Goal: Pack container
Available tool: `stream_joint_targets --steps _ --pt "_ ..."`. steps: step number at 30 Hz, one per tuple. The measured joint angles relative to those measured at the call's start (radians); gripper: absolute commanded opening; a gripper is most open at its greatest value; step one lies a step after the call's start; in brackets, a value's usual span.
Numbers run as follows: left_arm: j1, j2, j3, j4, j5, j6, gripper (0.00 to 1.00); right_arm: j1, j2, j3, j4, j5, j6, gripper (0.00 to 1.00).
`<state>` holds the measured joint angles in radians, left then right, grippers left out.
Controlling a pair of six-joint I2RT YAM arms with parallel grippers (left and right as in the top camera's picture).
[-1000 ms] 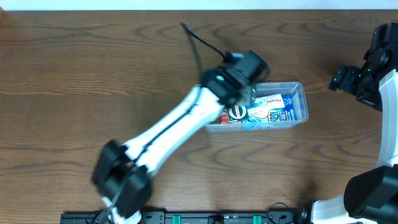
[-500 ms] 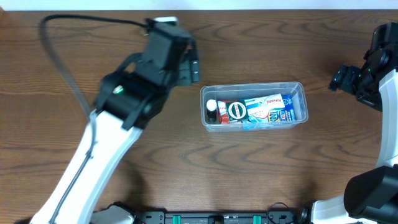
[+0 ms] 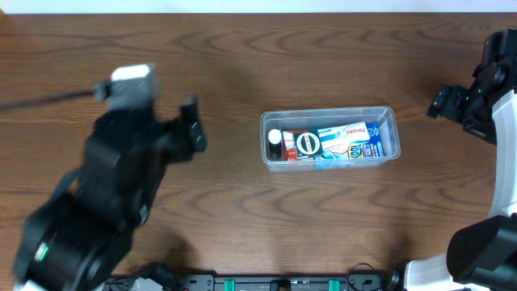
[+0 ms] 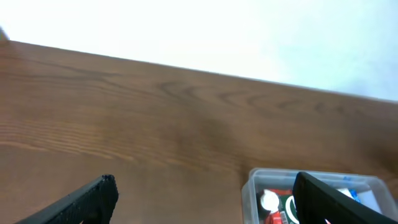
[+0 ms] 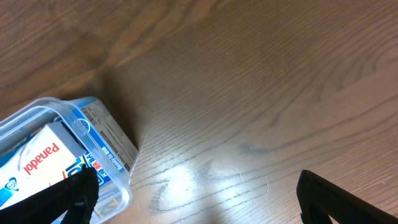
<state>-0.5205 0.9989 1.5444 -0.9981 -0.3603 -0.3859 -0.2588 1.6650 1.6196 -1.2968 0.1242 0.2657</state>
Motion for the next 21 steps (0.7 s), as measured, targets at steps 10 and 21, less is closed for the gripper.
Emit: stream_joint_targets --steps 10,21 --pt "0.000 -0.382 -0.280 0.008 -0.066 -0.012 0.98 -0.001 0.000 0.000 0.000 0.000 0.000 0.99" --pt "0.000 -0.577 -0.590 0.057 -0.085 -0.143 0.98 -0.001 0.000 0.000 0.000 0.000 0.000 0.99"
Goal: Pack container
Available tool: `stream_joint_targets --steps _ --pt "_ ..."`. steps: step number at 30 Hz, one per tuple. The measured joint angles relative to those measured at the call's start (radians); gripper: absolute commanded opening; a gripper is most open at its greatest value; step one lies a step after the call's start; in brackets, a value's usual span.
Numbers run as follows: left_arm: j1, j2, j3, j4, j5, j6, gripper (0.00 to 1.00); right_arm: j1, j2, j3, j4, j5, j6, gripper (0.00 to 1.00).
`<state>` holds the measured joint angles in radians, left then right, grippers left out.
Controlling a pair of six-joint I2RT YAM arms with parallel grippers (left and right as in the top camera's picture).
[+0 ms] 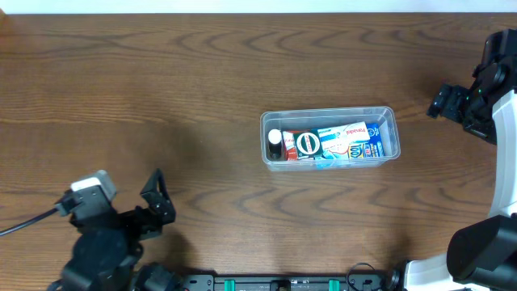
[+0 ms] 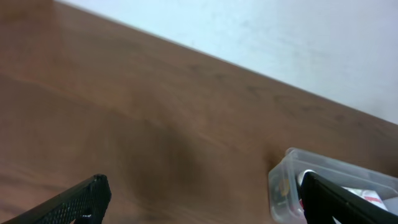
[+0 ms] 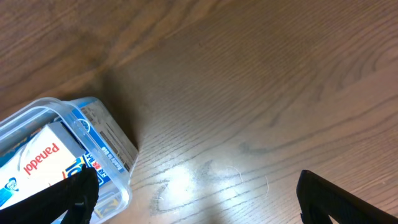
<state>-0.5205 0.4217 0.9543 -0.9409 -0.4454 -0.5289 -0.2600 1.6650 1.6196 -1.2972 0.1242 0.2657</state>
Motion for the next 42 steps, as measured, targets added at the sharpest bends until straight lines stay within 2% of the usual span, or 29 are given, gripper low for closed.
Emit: stream_joint_targets --steps 5,11,14,19,32,42 --pt "0.000 0.002 -0.148 0.059 -0.004 -0.100 0.98 0.000 0.000 0.000 0.000 0.000 0.000 0.99" --pt "0.000 0.004 -0.334 0.355 -0.004 -0.284 0.98 0.000 0.000 0.000 0.000 0.000 0.000 0.99" --pt "0.000 0.004 -0.409 0.448 -0.003 -0.404 0.98 0.000 0.000 0.000 0.000 0.000 0.000 0.99" --pt "0.000 0.004 -0.458 0.463 0.008 -0.509 0.98 0.000 0.000 0.000 0.000 0.000 0.000 0.99" --pt "0.000 0.004 -0.459 0.428 0.058 -0.552 0.98 0.000 0.000 0.000 0.000 0.000 0.000 0.99" --pt "0.001 -0.010 -0.460 0.428 0.050 -0.505 0.98 0.000 0.000 0.000 0.000 0.000 0.000 0.99"
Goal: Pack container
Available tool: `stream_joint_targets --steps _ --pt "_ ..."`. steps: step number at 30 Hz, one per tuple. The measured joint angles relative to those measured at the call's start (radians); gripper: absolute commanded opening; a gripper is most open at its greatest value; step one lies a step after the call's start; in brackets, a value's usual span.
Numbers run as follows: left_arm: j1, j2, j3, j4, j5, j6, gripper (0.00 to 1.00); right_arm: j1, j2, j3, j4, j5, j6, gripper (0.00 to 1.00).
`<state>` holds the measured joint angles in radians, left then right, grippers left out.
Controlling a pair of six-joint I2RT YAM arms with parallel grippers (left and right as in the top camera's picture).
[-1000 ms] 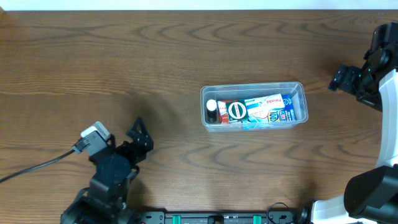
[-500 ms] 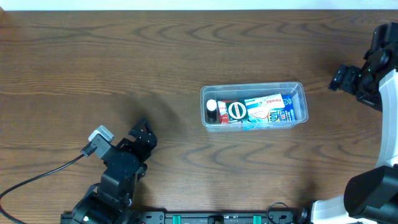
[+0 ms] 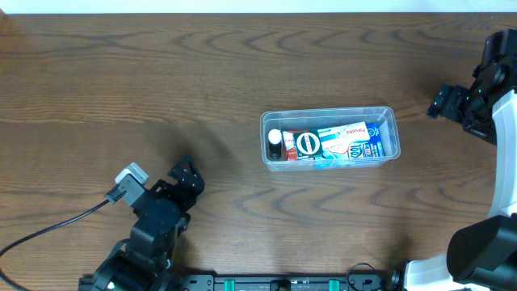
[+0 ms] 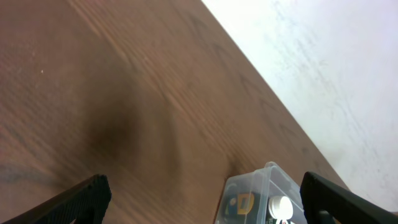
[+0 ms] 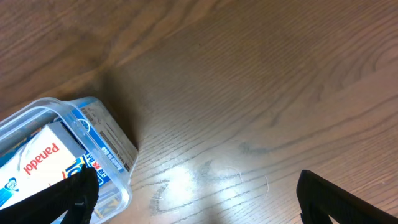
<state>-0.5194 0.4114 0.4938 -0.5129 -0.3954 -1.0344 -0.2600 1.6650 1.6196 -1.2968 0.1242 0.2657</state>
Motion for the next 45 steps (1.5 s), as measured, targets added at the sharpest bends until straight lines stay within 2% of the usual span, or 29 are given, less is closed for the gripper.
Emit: stream_joint_targets --steps 10,15,19,21,24,29,36,40,45 --pt "0.058 -0.224 -0.122 0.002 -0.017 0.048 0.98 0.000 0.000 0.000 0.000 0.000 0.000 0.99" --pt "0.102 -0.345 -0.235 0.071 -0.024 0.056 0.98 0.000 0.000 0.000 0.000 0.000 0.000 0.99" --pt "0.115 -0.393 -0.312 0.188 -0.025 0.073 0.98 0.000 0.000 0.000 0.000 0.000 0.000 0.99" --pt "0.117 -0.399 -0.353 0.298 -0.018 0.113 0.98 0.000 0.000 0.000 0.000 0.000 0.000 0.99" --pt "0.120 -0.401 -0.412 0.476 0.014 0.214 0.98 0.000 0.000 0.000 0.000 0.000 0.000 0.99" --pt "0.159 -0.401 -0.472 0.645 0.116 0.404 0.98 0.000 0.000 0.000 0.000 0.000 0.000 0.99" --pt "0.274 -0.401 -0.487 0.576 0.288 0.590 0.98 0.000 0.000 0.000 0.000 0.000 0.000 0.99" --pt "0.329 -0.401 -0.481 0.504 0.337 0.642 0.98 0.000 0.000 0.000 0.000 0.000 0.000 0.99" --pt "0.354 -0.401 -0.472 0.487 0.363 0.728 0.98 0.000 0.000 0.000 0.000 0.000 0.000 0.99"
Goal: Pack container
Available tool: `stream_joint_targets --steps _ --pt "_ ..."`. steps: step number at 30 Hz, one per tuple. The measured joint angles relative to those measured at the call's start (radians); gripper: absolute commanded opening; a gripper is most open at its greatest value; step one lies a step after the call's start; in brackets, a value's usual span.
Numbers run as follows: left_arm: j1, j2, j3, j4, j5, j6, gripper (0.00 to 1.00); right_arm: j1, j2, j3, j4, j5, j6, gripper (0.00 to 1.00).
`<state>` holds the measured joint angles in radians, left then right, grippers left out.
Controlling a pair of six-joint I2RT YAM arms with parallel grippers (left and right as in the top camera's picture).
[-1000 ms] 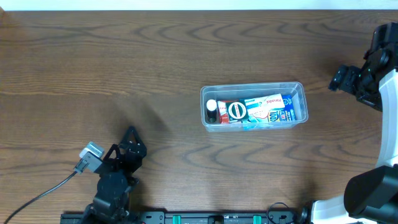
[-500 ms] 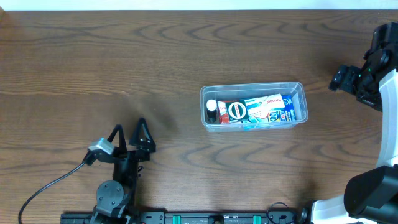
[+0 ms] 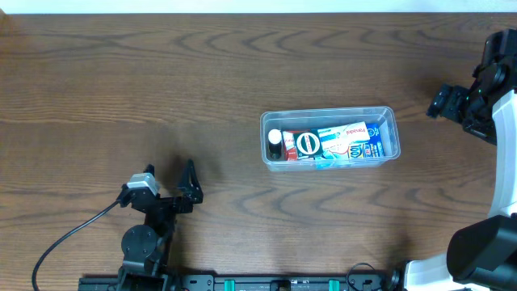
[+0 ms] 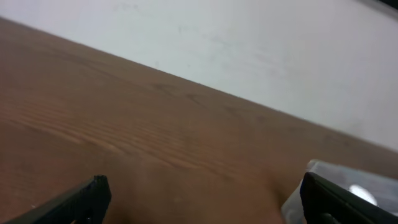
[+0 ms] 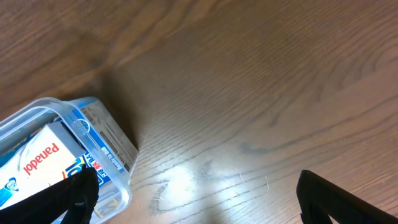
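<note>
A clear plastic container (image 3: 328,137) sits mid-table and holds a Panadol box (image 3: 349,132), a small white-capped bottle (image 3: 275,142) and other packets. My left gripper (image 3: 187,184) is low near the front edge, well left of the container, open and empty. In the left wrist view its fingertips (image 4: 81,199) frame bare wood, with the container's corner (image 4: 323,177) at the right. My right gripper (image 3: 440,103) hovers right of the container, open and empty. The right wrist view shows the container's end (image 5: 106,146) beside one of its fingertips (image 5: 71,196).
The brown wooden table (image 3: 242,65) runs back to a white wall (image 4: 249,43). A black cable (image 3: 73,230) trails from the left arm toward the front left edge. The right arm's white body (image 3: 505,162) stands along the right edge.
My left arm has drawn in toward the front edge and now sits lower. Its camera looks flat across the table at the wall. The right arm and the container are unchanged.
My left arm was first raised large and blurred left of the container. It was then down at the front left corner, then slightly farther right, and is now folded low at the front edge. Both grippers stayed open and the container's contents did not change.
</note>
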<state>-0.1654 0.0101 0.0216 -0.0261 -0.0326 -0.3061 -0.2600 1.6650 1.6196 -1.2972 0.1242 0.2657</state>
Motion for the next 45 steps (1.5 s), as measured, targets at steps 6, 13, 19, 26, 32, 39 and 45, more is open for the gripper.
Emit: stream_joint_targets --steps 6,13,19,26,32,39,45 --pt "0.000 0.000 0.000 -0.002 0.004 0.126 0.98 0.000 0.000 0.000 0.000 0.000 0.000 0.99" --pt "0.000 0.000 0.000 -0.002 0.005 0.245 0.98 0.000 0.000 0.000 0.000 0.000 0.000 0.99" --pt "0.000 0.000 0.001 -0.003 0.007 0.269 0.98 0.000 0.000 0.000 0.000 0.000 0.000 0.99" --pt "0.000 0.000 0.001 -0.003 0.007 0.281 0.98 0.000 0.000 0.000 0.000 0.000 0.000 0.99" --pt "0.000 0.000 0.001 -0.003 0.007 0.281 0.98 0.000 0.000 0.000 0.000 0.000 0.000 0.99" --pt "0.000 0.000 0.001 -0.003 0.007 0.281 0.98 0.000 0.000 0.000 0.000 0.000 0.000 0.99" --pt "0.000 0.000 0.001 -0.003 0.007 0.281 0.98 0.000 0.000 0.000 0.000 0.000 0.000 0.99"
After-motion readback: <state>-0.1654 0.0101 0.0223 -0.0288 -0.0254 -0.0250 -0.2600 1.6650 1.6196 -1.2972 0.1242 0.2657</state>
